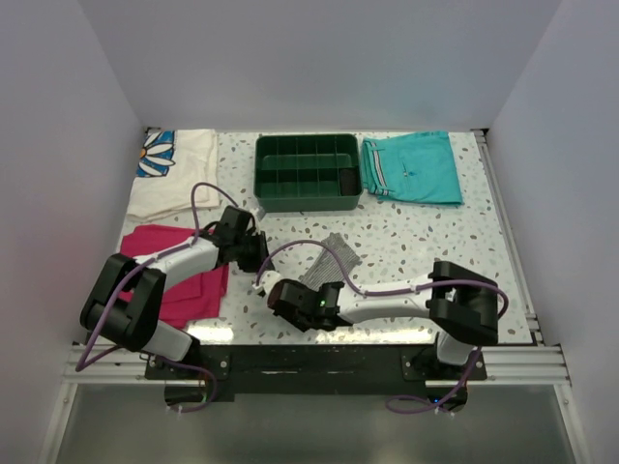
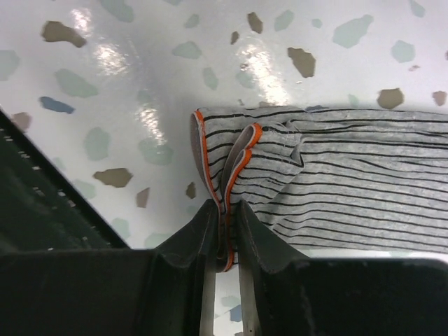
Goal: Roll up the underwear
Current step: Roll the underwear to the center of the board.
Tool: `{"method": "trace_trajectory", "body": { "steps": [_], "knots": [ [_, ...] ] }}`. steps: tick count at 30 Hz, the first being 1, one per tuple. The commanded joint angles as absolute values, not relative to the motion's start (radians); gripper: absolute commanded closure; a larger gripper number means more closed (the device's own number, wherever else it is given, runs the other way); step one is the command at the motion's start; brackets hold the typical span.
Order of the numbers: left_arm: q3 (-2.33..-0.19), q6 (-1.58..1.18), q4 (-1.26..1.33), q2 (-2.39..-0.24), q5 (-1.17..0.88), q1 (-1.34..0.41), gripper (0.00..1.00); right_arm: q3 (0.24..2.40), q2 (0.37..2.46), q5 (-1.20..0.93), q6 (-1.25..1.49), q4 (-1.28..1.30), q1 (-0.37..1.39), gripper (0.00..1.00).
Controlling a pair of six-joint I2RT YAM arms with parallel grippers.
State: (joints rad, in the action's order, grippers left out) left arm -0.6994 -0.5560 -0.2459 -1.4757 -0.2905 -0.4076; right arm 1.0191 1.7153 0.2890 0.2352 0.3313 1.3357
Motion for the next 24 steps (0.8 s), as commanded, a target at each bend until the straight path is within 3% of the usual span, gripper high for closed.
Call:
{"method": "trace_trajectory", "body": {
  "steps": [1, 12, 24],
  "knots": [
    [-0.689, -0.538, -0.204, -1.459, -0.325, -0.400, 0.80, 0.968, 1.640, 0.068, 0.316, 0.244, 1.254, 0.83],
    [-0.676, -0.538, -0.175, -1.445, -0.368, -0.400, 0.79, 0.861, 1.548, -0.250, 0.399, 0.118, 1.040, 0.82],
    [-0.650, -0.531, -0.106, -1.405, -0.448, -0.402, 0.75, 0.769, 1.512, -0.382, 0.454, 0.034, 0.885, 0.81]
  ]
}}
